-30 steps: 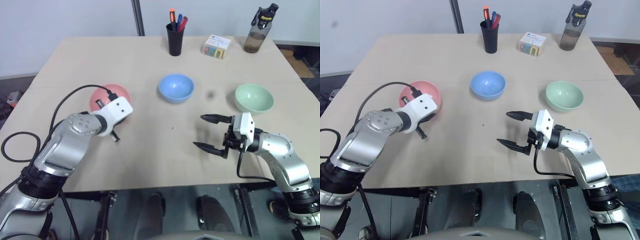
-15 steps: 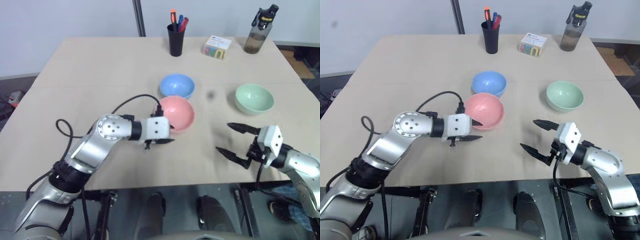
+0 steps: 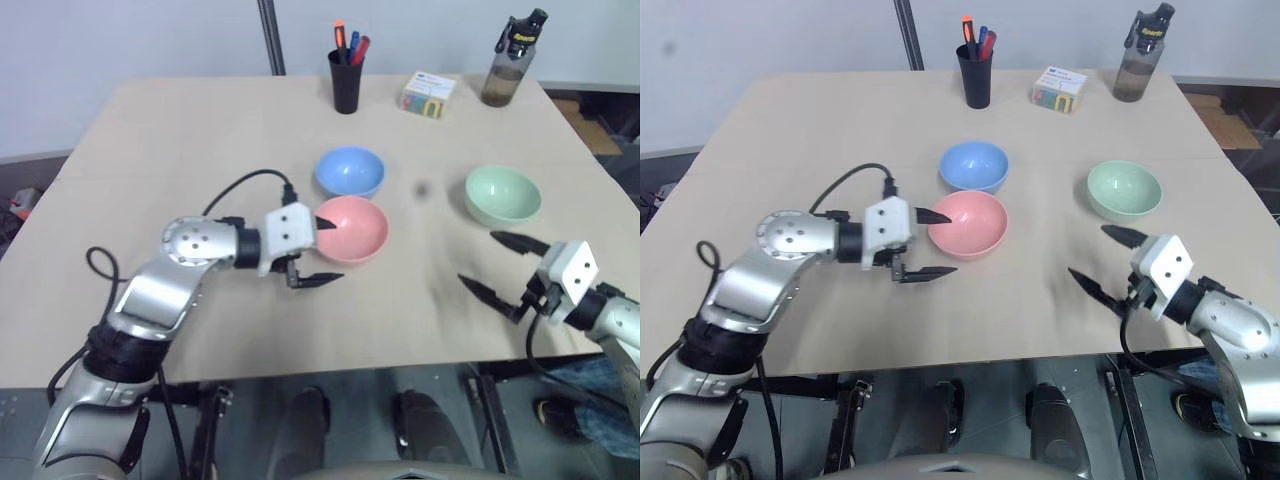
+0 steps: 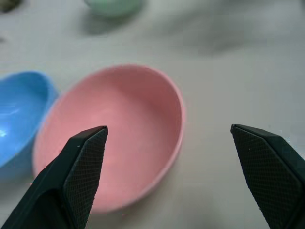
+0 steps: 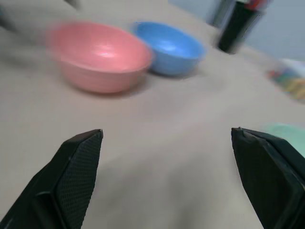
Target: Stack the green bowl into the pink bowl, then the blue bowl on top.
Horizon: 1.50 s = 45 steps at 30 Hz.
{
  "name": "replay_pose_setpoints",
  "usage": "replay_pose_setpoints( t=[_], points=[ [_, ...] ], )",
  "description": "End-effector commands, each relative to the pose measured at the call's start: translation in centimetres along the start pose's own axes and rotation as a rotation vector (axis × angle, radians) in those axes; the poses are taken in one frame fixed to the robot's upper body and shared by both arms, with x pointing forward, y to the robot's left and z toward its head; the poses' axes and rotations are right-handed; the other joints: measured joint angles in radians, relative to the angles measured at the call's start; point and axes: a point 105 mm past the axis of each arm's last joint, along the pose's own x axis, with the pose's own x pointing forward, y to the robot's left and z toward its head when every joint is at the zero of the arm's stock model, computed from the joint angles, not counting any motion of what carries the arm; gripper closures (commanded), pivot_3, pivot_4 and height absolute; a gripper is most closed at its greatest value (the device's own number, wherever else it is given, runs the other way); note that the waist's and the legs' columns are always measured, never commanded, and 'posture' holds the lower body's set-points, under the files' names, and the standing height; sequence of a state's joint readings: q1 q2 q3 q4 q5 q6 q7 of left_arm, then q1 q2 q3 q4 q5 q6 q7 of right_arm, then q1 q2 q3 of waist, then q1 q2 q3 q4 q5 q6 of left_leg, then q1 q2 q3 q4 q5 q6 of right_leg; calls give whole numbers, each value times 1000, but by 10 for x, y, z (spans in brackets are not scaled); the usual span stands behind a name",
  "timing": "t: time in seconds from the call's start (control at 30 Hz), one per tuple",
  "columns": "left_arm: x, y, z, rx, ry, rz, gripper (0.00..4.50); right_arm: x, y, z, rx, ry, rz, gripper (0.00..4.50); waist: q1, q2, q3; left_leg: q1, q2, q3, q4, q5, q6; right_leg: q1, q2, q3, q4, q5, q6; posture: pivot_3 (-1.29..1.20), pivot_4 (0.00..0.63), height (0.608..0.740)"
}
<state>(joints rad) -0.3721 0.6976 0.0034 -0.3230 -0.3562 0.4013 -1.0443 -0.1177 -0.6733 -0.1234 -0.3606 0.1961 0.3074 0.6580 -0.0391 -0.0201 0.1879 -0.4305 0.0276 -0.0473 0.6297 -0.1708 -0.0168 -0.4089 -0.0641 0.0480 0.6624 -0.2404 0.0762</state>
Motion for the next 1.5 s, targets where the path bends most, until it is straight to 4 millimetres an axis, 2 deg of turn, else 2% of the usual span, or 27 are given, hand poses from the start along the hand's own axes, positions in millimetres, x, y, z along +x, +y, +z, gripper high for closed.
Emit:
replay_pose_setpoints(
  t=[0.03, 0.07, 0.13, 0.23, 0.27, 0.3, 0.37, 0.4, 0.47, 0.5, 0.57, 0.6, 0.67, 0.73, 0.77, 0.83, 0.9, 1.0, 1.07, 1.2, 1.27, 1.3, 1.43, 1.5],
  points=[
    [-28, -3, 15, -32, -132, 98, 111, 27, -26, -15, 6, 159, -50, 0, -3, -1, 0, 0, 0, 0, 0, 0, 0, 0, 0, 0, 0, 0, 0, 0, 150, 740],
    [-33, -9, 13, -82, -127, 75, 111, 33, -29, -16, 18, 177, -39, 0, -2, -1, 0, 0, 0, -1, 0, 0, 0, 0, 0, -1, 0, 2, -2, 0, 150, 740],
    [-44, -22, 24, -155, -210, 0, 111, 47, -41, -20, 24, 216, -61, 0, 3, -1, 0, -1, 1, -3, 0, 0, 0, 0, 1, -2, 0, 2, -4, 0, 150, 740],
    [-53, -23, 31, -156, -246, 31, 111, 61, -55, -28, 19, 293, -66, 0, 12, -1, 0, -2, 0, -3, -1, 0, 0, 0, 1, -2, -1, 2, -4, 0, 150, 740],
    [-55, -22, 34, -156, -259, 46, 0, 64, -57, -31, 29, 314, -56, 511, 13, -1, 0, -2, -1, -3, -1, 0, 0, 0, 0, -2, -2, 2, -5, 0, 150, 740],
    [-57, -22, 36, -158, -272, 53, 0, 67, -58, -32, 37, 325, -48, 791, 14, -1, 0, -2, -1, -2, -1, 0, 0, 0, 0, -2, -2, 3, -4, 0, 150, 740],
    [-57, -24, 41, -162, -294, 57, 0, 70, -61, -34, 43, 342, -50, 1629, 15, -1, 0, -2, -1, -2, -1, 0, 0, 0, 0, -2, -2, 3, -4, 0, 150, 740],
    [-57, -25, 43, -168, -303, 58, 0, 71, -62, -35, 57, 349, -52, 1722, 15, -1, 0, -2, -1, -2, -1, 0, 0, 0, 0, -2, -2, 3, -4, 0, 150, 740],
    [-57, -28, 45, -179, -314, 55, 0, 73, -63, -37, 69, 359, -58, 2904, 13, -1, 0, -2, -1, -2, -1, 0, 0, 0, 0, -2, -2, 3, -4, 0, 150, 740],
    [-57, -28, 46, -182, -320, 58, 0, 74, -64, -38, 69, 363, -58, 3247, 10, -1, 0, -2, -1, -2, -1, 0, 0, 0, 0, -2, -2, 3, -4, 0, 150, 740],
    [-56, -28, 47, -184, -323, 61, 0, 74, -64, -39, 67, 366, -58, 4212, 7, -1, 0, -2, -1, -2, -1, 0, 0, 0, 0, -1, -2, 3, -4, 0, 150, 740],
    [-56, -28, 47, -186, -323, 64, 0, 74, -64, -39, 65, 363, -59, 4406, 6, -1, 0, -2, -1, -2, -1, 0, 0, 0, 0, -1, -2, 3, -4, 0, 150, 740],
    [-56, -28, 47, -190, -324, 68, 0, 75, -64, -38, 53, 355, -59, 4406, 2, -1, 0, -2, -1, -2, -1, 0, 0, 0, 0, -1, -1, 3, -4, 0, 150, 740],
    [-57, -28, 45, -201, -323, 73, 0, 76, -51, -20, 14, 263, 26, 4406, 0, -1, 1, -2, -1, -2, -1, 0, 0, 0, 0, -1, -1, 3, -4, 0, 150, 740],
    [-57, -28, 43, -209, -320, 77, 0, 76, -38, -5, 18, 183, 110, 4406, 0, -1, 1, -2, -1, -2, -1, 0, 0, 0, 0, -1, -2, 3, -4, 0, 150, 740],
    [-59, -29, 36, -221, -296, 95, 0, 72, 1, 34, 48, 0, 336, 4406, -3, 0, 1, -2, -1, -2, -2, 0, 0, 0, 0, -1, -2, 3, -4, 0, 150, 740],
    [-62, -30, 27, -239, -263, 117, 0, 69, 30, 60, 63, -98, 453, 4406, -8, 1, 1, -1, 0, -2, -4, 0, 0, -1, 1, -1, -2, 4, -2, 0, 150, 740],
    [-69, -32, 12, -264, -213, 165, 0, 67, 77, 89, 74, -199, 621, 4406, -4, 1, 1, 0, 3, -2, -5, 0, 0, -1, 4, -1, -1, 3, -2, 0, 150, 740],
    [-75, -34, 5, -274, -189, 196, 0, 71, 100, 100, 53, -230, 687, 4406, -3, 0, 1, 0, 4, -2, -5, 0, 0, -1, 5, -2, -2, 2, -4, 0, 150, 740],
    [-80, -37, 1, -276, -171, 231, 0, 98, 115, 110, 28, -256, 664, 4406, 0, 0, 1, 0, 5, -2, -4, 0, 0, -2, 6, -2, -2, 2, -4, 0, 150, 740],
    [-81, -37, 2, -271, -171, 245, 0, 111, 114, 112, 31, -261, 624, 4406, 3, 0, 1, -1, 5, -2, -3, 0, -1, -2, 6, -2, -2, 2, -4, 0, 150, 740],
    [-82, -37, 3, -266, -169, 252, 0, 115, 114, 111, 19, -259, 619, 3884, 4, 0, 1, -1, 5, -2, -3, 0, -1, -2, 6, -2, -3, 2, -5, 0, 150, 740],
    [-84, -39, 6, -259, -165, 264, 0, 120, 111, 107, -20, -254, 618, 2541, 3, -1, 0, -2, 5, -2, -5, 0, -1, -3, 6, -2, -4, 4, -8, 0, 150, 740],
    [-85, -40, 6, -259, -161, 269, 0, 120, 108, 107, -24, -255, 614, 1569, 1, -1, 0, -1, 5, -1, -7, 0, -1, -3, 6, -1, -4, 4, -8, 0, 150, 740]
  ],
)
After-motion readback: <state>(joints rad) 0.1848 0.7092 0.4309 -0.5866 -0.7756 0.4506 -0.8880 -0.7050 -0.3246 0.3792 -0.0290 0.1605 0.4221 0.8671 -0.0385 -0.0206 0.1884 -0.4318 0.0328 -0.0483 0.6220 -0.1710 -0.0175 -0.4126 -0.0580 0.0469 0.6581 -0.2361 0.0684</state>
